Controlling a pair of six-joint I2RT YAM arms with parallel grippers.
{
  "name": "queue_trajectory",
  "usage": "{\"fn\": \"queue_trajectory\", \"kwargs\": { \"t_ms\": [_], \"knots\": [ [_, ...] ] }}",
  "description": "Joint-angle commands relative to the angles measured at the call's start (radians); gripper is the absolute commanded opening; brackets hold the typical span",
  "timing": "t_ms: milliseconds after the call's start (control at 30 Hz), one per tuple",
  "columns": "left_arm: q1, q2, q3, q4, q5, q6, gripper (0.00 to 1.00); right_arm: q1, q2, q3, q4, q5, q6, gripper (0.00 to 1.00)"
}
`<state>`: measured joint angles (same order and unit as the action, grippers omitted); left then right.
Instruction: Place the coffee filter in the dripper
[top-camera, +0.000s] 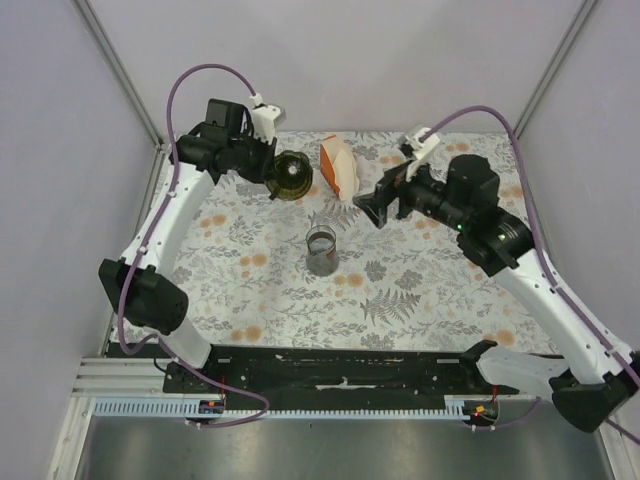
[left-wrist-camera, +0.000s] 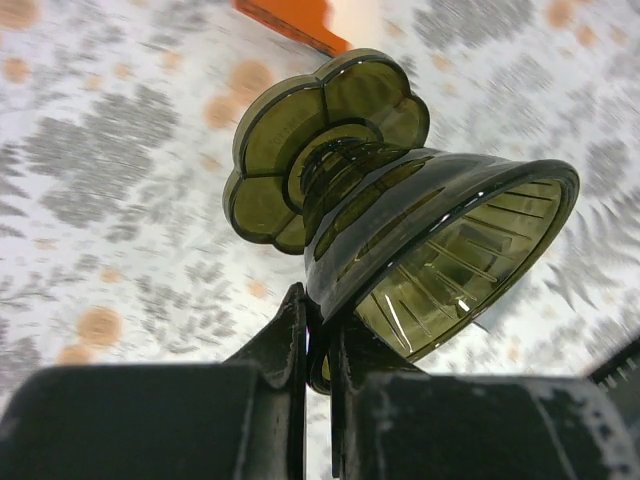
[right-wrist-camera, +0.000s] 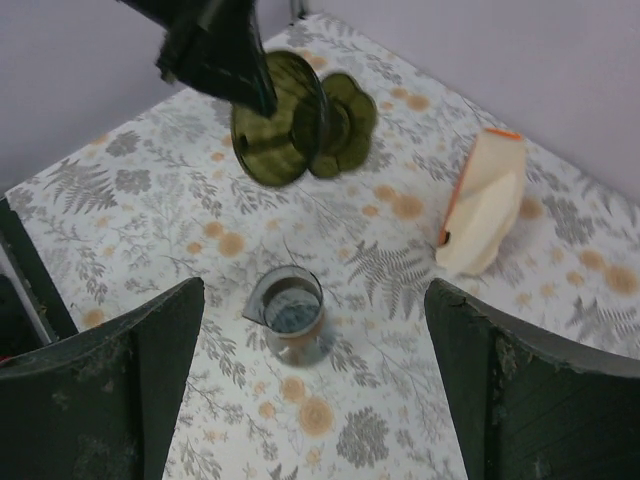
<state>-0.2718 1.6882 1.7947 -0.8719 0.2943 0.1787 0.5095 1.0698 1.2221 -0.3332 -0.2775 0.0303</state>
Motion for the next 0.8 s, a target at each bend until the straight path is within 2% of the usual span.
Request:
{"fn": "queue_trajectory", "kwargs": {
  "t_ms": [0,167,267,367,500,667,700,733,767],
  "knots": [
    [-0.076,-0.077,-0.060,-0.150,0.126,-0.018,0.02,0.170,0.169,0.195,-0.032,0.122,-0.133,0.98],
    [-0.110,-0.142,-0.080,-0.190,0.163,-0.027,0.02,0.277,0.361,0.378,-0.154,0.204,-0.219,0.98],
    [-0.113,-0.173,-0.096,-0.191,0.175,-0.031,0.02,0.299,0.439,0.430,-0.207,0.256,-0.237,0.90],
    [-0.113,-0.196,-0.107,-0.196,0.187,-0.022,0.02,0.297,0.490,0.447,-0.236,0.304,-0.240,0.72],
    [-0.116,-0.211,-0.115,-0.203,0.238,-0.021,0.02,0.299,0.536,0.461,-0.237,0.249,-0.230,0.48],
    [-0.115,-0.229,-0.124,-0.205,0.247,-0.013,0.02,0.299,0.559,0.485,-0.276,0.271,-0.192,0.05],
    [-0.113,-0.234,-0.126,-0.205,0.252,-0.012,0.05,0.299,0.561,0.490,-0.294,0.300,-0.182,0.00],
    [-0.113,-0.240,-0.124,-0.207,0.256,-0.008,0.21,0.297,0.561,0.497,-0.318,0.310,-0.172,0.00],
    [-0.113,-0.246,-0.123,-0.208,0.255,-0.005,0.44,0.297,0.564,0.505,-0.354,0.310,-0.167,0.00]
  ]
}}
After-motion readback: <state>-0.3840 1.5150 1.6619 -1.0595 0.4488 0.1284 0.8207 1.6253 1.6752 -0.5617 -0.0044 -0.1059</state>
